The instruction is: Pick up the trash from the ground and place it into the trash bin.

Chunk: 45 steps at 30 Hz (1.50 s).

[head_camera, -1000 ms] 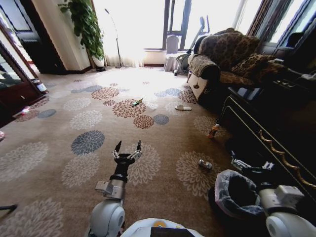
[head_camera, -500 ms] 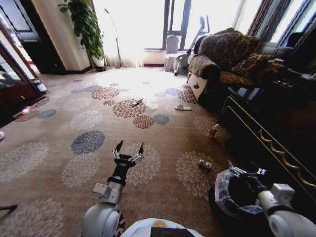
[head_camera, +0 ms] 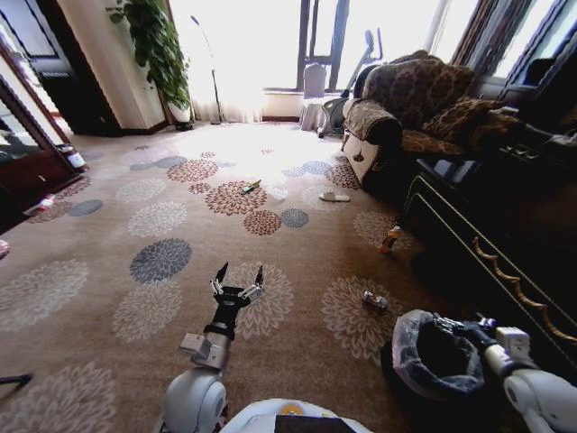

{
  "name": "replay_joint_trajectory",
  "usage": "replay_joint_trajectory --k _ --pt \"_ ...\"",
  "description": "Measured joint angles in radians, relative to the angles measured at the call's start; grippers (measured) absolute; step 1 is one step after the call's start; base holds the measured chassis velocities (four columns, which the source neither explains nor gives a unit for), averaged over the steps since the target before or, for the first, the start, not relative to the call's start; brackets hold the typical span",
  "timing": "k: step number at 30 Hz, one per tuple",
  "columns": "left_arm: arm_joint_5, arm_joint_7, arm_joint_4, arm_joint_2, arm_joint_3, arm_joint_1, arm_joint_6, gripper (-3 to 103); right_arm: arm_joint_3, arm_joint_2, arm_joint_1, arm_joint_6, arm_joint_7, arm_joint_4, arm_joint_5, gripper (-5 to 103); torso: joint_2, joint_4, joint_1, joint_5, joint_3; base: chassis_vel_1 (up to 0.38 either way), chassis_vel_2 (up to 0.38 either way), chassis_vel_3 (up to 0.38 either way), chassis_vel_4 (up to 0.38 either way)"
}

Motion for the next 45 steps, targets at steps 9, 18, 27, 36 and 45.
replay_joint_trajectory --k 9,18,27,36,45 --pt "-0.008 0.009 0.024 0.012 -0.004 -0.003 0.012 100 0.004 0.018 0.008 0.114 0.004 -0.069 0.018 100 0.0 -0.0002 0.0 -0.0004 0.0 0.0 0.0 0.0 0.0" --pt "-0.008 0.007 0.027 0.006 0.004 0.007 0.016 100 -0.01 -0.074 0.035 0.08 -0.066 -0.233 0.052 100 0.0 0.0 0.0 0.0 0.0 0.0 0.0 0.0 0.0" --pt "-0.012 0.005 0.036 0.005 0.006 0.011 0.014 100 -0.08 -0.204 0.09 0.084 -0.145 -0.409 0.002 100 0.0 -0.0002 0.0 -0.0002 0.0 0.0 0.0 0.0 0.0" --pt "-0.012 0.002 0.052 -0.003 -0.003 0.016 0.014 100 -0.107 -0.231 0.083 0.081 -0.185 -0.399 0.003 100 0.0 0.0 0.0 0.0001 0.0 0.0 0.0 0.0 0.0" --pt "-0.014 -0.009 0.076 -0.007 -0.007 0.011 0.003 100 -0.067 -0.244 0.036 0.117 -0.219 -0.384 -0.043 100 0.0 0.0 0.0 -0.0002 0.0 0.0 0.0 0.0 0.0"
